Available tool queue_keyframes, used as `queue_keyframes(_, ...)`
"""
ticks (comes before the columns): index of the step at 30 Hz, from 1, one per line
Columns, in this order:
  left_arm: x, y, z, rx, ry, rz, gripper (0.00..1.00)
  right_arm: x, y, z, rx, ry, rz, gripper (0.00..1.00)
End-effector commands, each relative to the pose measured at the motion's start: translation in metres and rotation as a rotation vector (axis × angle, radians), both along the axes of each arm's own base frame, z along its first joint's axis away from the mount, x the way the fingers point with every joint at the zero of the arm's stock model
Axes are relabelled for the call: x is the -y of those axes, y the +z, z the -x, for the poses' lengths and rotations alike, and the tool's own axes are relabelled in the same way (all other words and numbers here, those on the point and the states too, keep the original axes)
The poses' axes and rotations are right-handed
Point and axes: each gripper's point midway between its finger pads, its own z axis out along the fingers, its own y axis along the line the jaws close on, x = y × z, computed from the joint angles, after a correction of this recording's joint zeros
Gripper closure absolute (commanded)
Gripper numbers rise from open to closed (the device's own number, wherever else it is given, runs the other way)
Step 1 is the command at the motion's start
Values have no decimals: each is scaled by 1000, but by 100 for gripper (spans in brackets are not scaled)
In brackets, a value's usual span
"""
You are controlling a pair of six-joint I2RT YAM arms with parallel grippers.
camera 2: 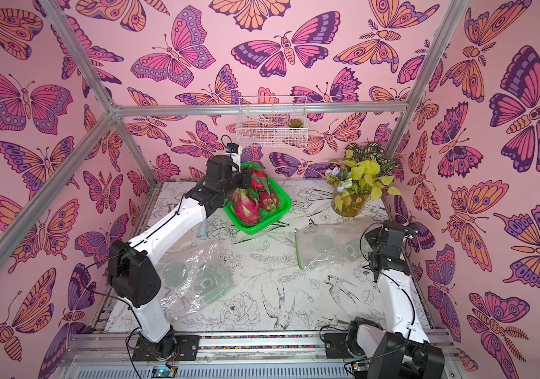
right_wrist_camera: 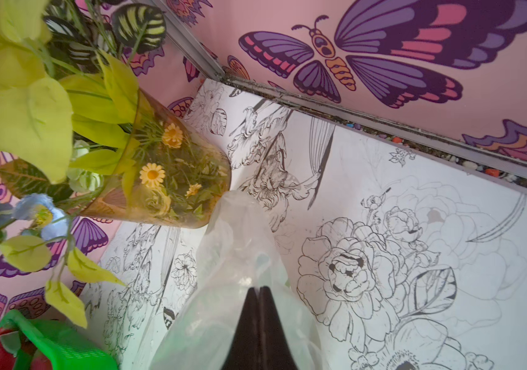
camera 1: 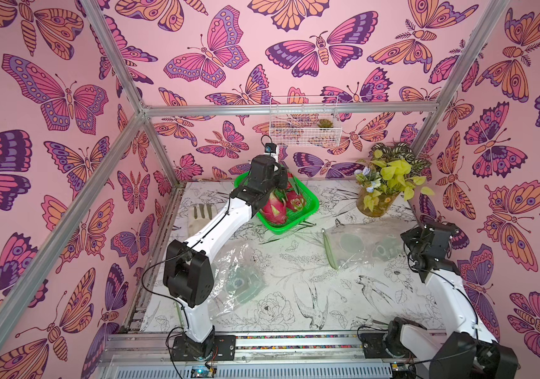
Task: Open the zip-top bag and take out the dragon fruit
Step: Place the zipper food storage bag at the center of the board.
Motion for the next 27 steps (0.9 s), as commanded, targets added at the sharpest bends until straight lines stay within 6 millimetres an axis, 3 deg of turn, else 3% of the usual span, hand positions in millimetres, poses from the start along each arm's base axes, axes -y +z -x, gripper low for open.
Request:
queue_keyframes(1,2,-11,19,-45,-57,11,61,9,2,1,-17,-16,52,92)
queue_keyframes(6,-20,-28,35,-95,-37,2,60,-8,-4,2,-91,92,13,53)
queue_keyframes(9,-40,-34,45,-97,8,-13,58,-19,-2,6,-138,167,8,41)
queue_keyframes(16,-88,-31,72,-49,105,-18,56,-46,31,32,-181,328,26,29)
queue_keyframes(20,-111,-32,88,4,140,-73,47,-65,46,44,-122,404,10,26)
queue_keyframes(22,-126,-43,93,1,192,-109,41,-71,56,48,-87,431,27,24)
queue_keyframes(23,-135,-37,100,26,218,-112,39,-73,58,48,-68,435,26,23)
queue_keyframes(27,-167,-59,111,26,329,-167,28,-94,64,39,18,506,-16,17)
